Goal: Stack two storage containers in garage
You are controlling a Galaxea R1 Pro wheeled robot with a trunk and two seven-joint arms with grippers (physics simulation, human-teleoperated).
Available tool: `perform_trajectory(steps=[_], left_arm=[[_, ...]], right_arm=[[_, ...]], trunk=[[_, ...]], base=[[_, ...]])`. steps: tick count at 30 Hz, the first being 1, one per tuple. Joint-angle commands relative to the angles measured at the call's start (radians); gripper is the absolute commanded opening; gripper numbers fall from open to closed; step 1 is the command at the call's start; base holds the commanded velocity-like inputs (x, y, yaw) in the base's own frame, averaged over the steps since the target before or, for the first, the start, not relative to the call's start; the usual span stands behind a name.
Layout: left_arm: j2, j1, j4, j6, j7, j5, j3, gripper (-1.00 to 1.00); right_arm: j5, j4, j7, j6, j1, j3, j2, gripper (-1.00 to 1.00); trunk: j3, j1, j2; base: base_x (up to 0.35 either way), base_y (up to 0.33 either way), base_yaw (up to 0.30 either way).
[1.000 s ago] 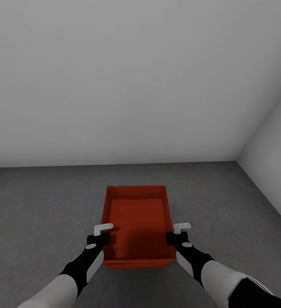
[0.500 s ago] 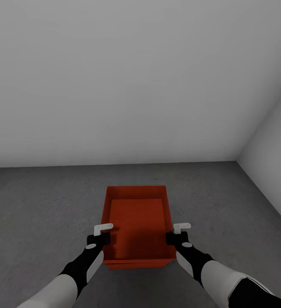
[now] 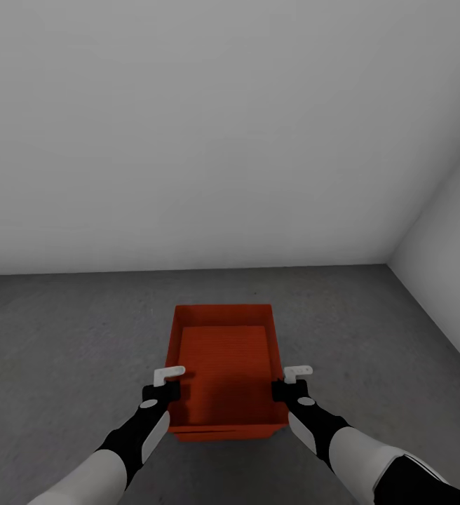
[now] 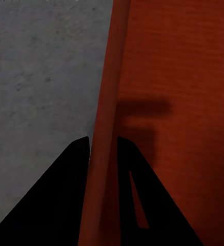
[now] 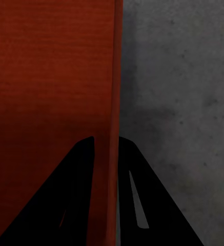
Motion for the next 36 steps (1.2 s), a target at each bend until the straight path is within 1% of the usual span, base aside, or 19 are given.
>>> perform_trajectory(steps=[1, 5, 6, 7, 36], left_arm=[[-0.004, 0.0, -0.004, -0.014, 0.01, -0.013, 0.006, -1.0], [-0.003, 0.0, -0.003, -0.014, 0.008, -0.016, 0.004, -1.0], [-0.003, 0.0, -0.003, -0.014, 0.008, -0.016, 0.004, -1.0], [-0.003, 0.0, -0.001, -0.012, 0.008, -0.016, 0.004, 1.0], [-0.005, 0.0, -0.003, -0.013, 0.011, -0.011, 0.009, 1.0]], right_arm=[[-0.031, 0.005, -0.003, -0.008, -0.001, -0.054, 0.001, -1.0], [-0.031, 0.005, -0.003, -0.008, -0.001, -0.054, 0.001, -1.0], [-0.031, 0.005, -0.003, -0.008, -0.001, -0.054, 0.0, 1.0], [-0.03, 0.005, -0.004, -0.005, -0.001, -0.054, 0.001, 1.0], [-0.031, 0.005, -0.003, -0.007, -0.001, -0.054, -0.003, 1.0]], trunk=[[-0.001, 0.0, 0.0], [-0.001, 0.0, 0.0], [-0.001, 0.0, 0.0], [-0.001, 0.0, 0.0], [-0.001, 0.0, 0.0]], base=[[0.0, 0.0, 0.0], [0.0, 0.0, 0.0], [0.0, 0.0, 0.0], [0.0, 0.0, 0.0], [0.0, 0.0, 0.0]])
